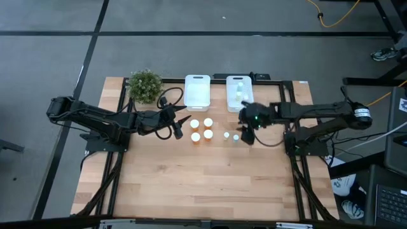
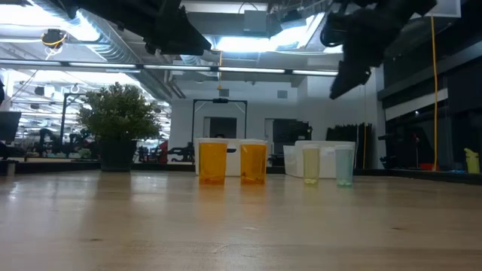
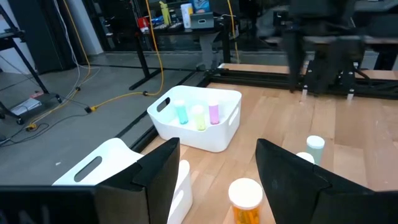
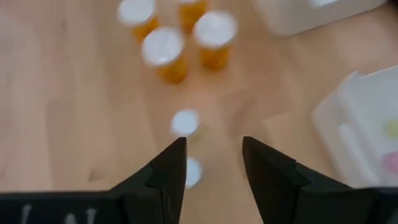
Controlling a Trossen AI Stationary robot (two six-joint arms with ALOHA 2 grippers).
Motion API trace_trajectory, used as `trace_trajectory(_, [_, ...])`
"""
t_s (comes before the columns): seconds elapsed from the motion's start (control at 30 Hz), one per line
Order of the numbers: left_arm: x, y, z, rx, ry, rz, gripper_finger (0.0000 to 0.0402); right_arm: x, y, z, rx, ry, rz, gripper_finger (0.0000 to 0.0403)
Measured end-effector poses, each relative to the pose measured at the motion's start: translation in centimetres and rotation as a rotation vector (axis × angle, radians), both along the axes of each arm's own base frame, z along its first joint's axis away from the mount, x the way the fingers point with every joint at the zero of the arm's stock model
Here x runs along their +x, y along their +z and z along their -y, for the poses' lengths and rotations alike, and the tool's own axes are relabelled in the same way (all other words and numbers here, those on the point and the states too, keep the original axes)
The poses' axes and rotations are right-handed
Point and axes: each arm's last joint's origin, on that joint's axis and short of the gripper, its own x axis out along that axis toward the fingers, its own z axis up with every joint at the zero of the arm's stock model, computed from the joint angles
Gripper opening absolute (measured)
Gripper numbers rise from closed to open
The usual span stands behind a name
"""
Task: Pick and place medicine bottles into bin by pill shape (circle, oval)
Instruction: Put the blue pill bottle into the right white bin
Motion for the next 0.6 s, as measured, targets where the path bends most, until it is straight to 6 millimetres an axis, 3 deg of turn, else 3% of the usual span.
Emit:
trace_trajectory(0.33, [0.0,0.0,0.0,0.0,0.0,0.0,0.0204,-0.9,-1.7,-4.0,-0.019,-0.069,-0.061,0.0159])
trace_trajectory(0.6, [0.0,0.0,0.0,0.0,0.0,0.0,0.0204,-1.2,-1.7,-5.2,-0.041,-0.068,-0.057,0.0159])
